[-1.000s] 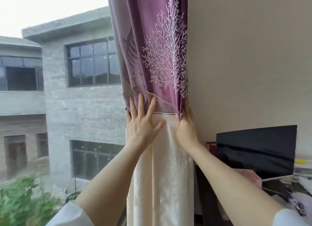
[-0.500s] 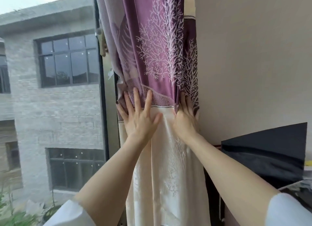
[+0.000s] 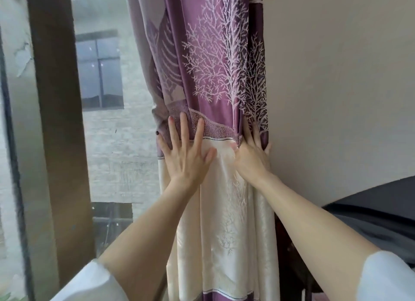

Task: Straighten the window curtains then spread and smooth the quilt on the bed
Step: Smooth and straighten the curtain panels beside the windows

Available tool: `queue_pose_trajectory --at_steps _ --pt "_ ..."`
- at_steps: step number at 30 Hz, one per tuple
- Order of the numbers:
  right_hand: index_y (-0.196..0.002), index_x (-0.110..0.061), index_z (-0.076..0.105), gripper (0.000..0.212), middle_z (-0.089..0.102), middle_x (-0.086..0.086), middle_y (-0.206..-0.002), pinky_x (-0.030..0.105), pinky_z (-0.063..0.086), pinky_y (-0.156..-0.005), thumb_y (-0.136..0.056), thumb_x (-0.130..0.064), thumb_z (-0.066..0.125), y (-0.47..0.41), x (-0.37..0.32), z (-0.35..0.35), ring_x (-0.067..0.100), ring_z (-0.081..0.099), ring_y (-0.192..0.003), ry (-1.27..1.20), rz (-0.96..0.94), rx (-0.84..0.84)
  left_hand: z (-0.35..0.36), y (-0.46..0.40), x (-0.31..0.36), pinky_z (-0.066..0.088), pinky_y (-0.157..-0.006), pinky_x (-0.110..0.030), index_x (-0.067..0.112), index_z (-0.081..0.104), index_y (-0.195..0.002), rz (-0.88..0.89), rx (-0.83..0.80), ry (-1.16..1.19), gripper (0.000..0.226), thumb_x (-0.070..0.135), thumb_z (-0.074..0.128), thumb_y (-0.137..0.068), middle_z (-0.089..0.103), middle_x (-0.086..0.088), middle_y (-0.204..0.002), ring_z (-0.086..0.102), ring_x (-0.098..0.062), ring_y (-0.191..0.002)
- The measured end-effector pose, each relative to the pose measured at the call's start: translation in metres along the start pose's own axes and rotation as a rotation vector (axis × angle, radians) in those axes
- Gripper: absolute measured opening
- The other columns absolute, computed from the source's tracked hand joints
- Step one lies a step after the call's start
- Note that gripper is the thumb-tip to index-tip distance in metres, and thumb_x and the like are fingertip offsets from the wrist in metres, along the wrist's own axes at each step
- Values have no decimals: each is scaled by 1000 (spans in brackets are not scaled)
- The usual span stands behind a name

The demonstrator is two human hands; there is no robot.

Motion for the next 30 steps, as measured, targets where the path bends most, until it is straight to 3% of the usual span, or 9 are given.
queue_pose_trajectory --at_steps 6,11,18,30 --pt "-147 -30 4 54 -3 -11 -158 68 6 -109 -98 -39 24 -55 41 47 14 -11 -144 -108 -37 12 56 -40 14 4 -111 -62 30 8 -147 -6 3 -12 82 57 50 -81 -3 -10 -159 -6 -34 -145" --pt "-147 -32 6 53 -4 -13 -157 64 5 -109 -98 -41 25 -79 59 80 13 -11 -144 -149 -29 4 93 -57 14 9 -111 -64 42 -15 -142 -36 -50 22 93 59 52 -79 -5 -9 -158 -5 -35 -144" --pt "-147 -32 3 56 -1 -11 -158 65 6 -110 -98 -28 31 -109 82 118 14 -9 -144 -162 -23 14 144 -79 12 5 -111 -63 44 -18 -140 -18 -108 51 89 60 47 -82 -16 -5 -157 -13 -33 -144" --pt "-147 -28 6 57 1 -8 -158 63 6 -111 -96 -25 32 -200 121 219 17 -5 -145 -169 -5 28 278 -147 -10 1 -114 -57 44 -16 -142 37 -103 121 87 65 42 -81 -22 -5 -156 -17 -33 -143"
Point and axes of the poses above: each hand's wrist, its own y-axis away from the middle knuckle, its own z-axis out of the palm, x = y × z, the point moved 5 cm from there along -y, towards the middle knuckle
